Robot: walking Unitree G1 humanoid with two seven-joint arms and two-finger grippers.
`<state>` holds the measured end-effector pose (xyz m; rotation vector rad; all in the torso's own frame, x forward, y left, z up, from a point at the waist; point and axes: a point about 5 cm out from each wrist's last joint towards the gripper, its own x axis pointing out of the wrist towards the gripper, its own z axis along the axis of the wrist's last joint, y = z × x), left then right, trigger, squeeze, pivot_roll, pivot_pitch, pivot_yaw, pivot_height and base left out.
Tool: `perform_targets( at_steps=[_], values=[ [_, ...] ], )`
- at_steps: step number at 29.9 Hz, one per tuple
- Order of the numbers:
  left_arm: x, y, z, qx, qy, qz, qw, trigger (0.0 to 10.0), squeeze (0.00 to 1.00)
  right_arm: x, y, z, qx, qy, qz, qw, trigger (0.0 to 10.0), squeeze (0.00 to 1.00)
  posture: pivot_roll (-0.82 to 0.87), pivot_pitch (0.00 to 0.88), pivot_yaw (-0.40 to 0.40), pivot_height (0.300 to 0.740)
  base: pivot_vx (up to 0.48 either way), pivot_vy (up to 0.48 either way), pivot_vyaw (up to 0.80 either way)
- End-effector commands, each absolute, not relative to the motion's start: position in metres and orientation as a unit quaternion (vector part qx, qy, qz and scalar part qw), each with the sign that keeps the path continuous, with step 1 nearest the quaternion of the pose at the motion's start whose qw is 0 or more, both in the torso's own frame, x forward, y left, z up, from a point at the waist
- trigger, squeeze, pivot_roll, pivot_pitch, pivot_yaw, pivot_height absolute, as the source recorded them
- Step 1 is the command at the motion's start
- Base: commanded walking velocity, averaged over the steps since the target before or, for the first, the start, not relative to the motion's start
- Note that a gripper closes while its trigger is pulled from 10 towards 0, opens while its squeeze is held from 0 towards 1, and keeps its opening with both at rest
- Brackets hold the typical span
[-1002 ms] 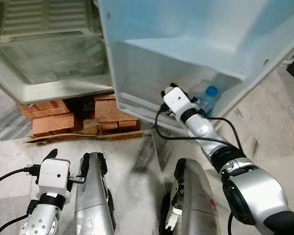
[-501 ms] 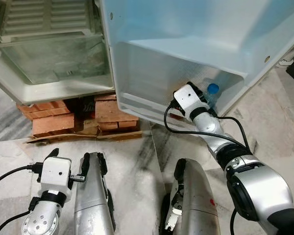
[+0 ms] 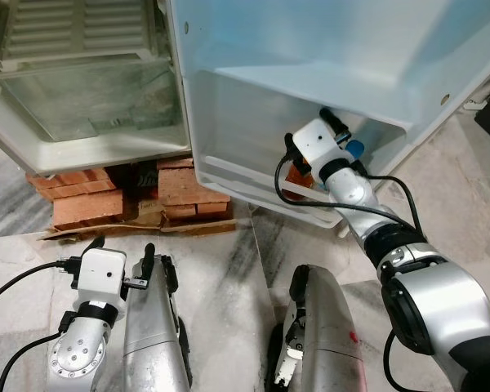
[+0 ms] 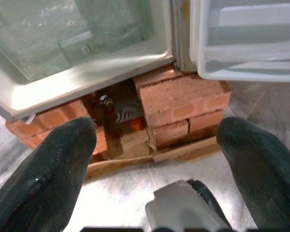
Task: Restocking fridge
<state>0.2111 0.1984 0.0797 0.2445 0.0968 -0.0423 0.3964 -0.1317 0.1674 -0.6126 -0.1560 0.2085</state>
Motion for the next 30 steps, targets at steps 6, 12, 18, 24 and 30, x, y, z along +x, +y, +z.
perform_targets(
  at_steps=[6, 12, 18, 24, 30],
  values=[
    [0.223, 0.198, 0.074, 0.121, 0.046, -0.019, 0.991, 10.0, 0.00, 0.400, -0.132, 0.179, -0.220, -0.079, 0.125, 0.964, 10.0, 1.00, 0.15, 0.084, -0.074, 0.517, 0.000, 0.000, 0.00],
    [0.240, 0.195, 0.072, 0.119, 0.035, -0.030, 0.992, 10.0, 0.00, 0.391, -0.128, 0.177, -0.170, -0.108, 0.180, 0.963, 10.0, 0.96, 0.10, 0.024, -0.057, 0.517, 0.000, 0.000, 0.00],
    [0.254, 0.184, 0.069, 0.115, 0.027, -0.052, 0.992, 10.0, 0.00, 0.369, -0.131, 0.146, -0.111, -0.099, 0.198, 0.969, 10.0, 0.00, 0.07, 0.000, -0.042, 0.517, 0.000, 0.000, 0.00],
    [0.264, 0.193, 0.072, 0.107, 0.020, -0.028, 0.994, 10.0, 0.00, 0.338, -0.147, 0.101, -0.033, -0.045, 0.150, 0.987, 10.0, 0.00, 0.08, 0.000, -0.044, 0.517, 0.000, 0.000, 0.00],
    [0.263, 0.202, 0.068, 0.110, 0.022, -0.020, 0.994, 10.0, 0.00, 0.307, -0.157, 0.077, 0.020, -0.015, 0.103, 0.994, 10.0, 0.00, 0.07, 0.000, -0.028, 0.517, 0.000, 0.000, 0.00]
  ],
)
